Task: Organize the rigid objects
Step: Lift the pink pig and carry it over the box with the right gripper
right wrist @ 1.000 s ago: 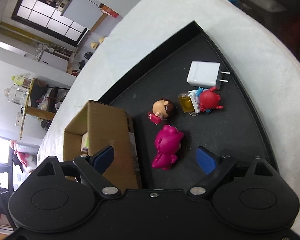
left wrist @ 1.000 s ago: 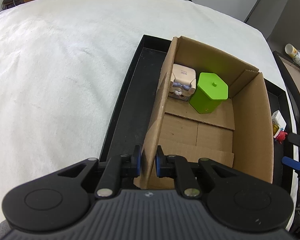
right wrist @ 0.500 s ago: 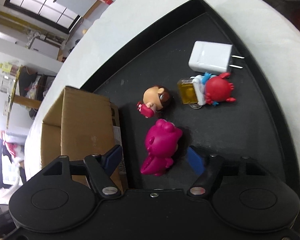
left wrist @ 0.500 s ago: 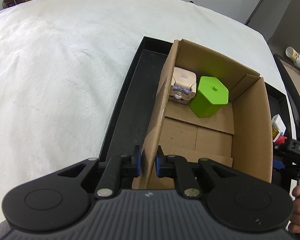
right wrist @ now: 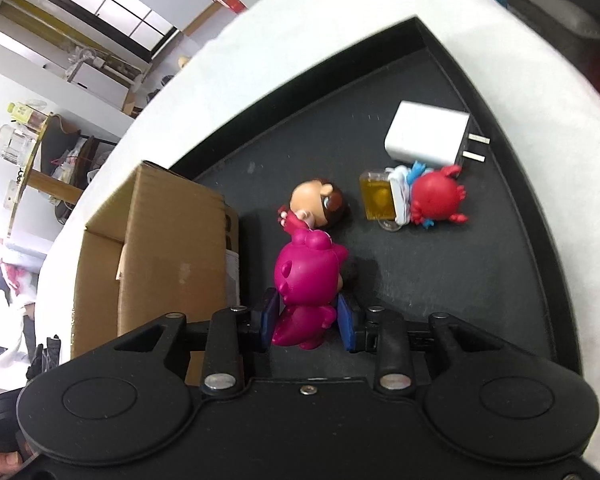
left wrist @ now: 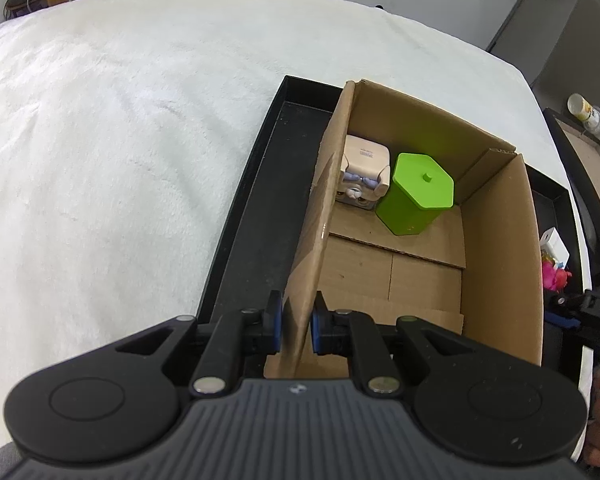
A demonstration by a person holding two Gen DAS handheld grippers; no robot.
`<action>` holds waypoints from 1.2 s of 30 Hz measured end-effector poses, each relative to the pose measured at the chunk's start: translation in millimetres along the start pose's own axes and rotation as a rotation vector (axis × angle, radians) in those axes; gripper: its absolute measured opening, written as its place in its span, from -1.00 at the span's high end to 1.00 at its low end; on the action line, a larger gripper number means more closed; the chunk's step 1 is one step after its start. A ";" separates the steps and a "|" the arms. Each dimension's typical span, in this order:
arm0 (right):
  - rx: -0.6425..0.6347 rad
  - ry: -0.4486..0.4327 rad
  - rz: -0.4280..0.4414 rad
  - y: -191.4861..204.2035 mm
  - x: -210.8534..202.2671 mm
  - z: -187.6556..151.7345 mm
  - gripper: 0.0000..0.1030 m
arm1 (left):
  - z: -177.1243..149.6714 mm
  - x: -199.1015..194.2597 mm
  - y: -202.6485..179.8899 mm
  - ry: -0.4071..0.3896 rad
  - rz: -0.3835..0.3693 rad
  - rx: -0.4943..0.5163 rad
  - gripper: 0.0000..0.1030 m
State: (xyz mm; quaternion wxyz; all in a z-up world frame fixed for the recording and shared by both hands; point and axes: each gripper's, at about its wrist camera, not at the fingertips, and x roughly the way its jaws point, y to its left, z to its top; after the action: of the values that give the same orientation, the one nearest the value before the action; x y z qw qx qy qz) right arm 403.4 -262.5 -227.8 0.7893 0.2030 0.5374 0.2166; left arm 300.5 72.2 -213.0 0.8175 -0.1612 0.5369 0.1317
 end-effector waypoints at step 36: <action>-0.337 -0.346 -0.113 95.8 -89.3 8.0 0.39 | -2.8 -5.8 2.5 -0.018 -0.044 0.030 0.75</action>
State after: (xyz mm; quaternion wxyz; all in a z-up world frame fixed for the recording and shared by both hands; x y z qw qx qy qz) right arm 369.7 -234.3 -104.1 0.9032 0.0722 0.3611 0.2204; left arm 294.9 73.1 -209.0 0.8274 -0.1596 0.5277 0.1069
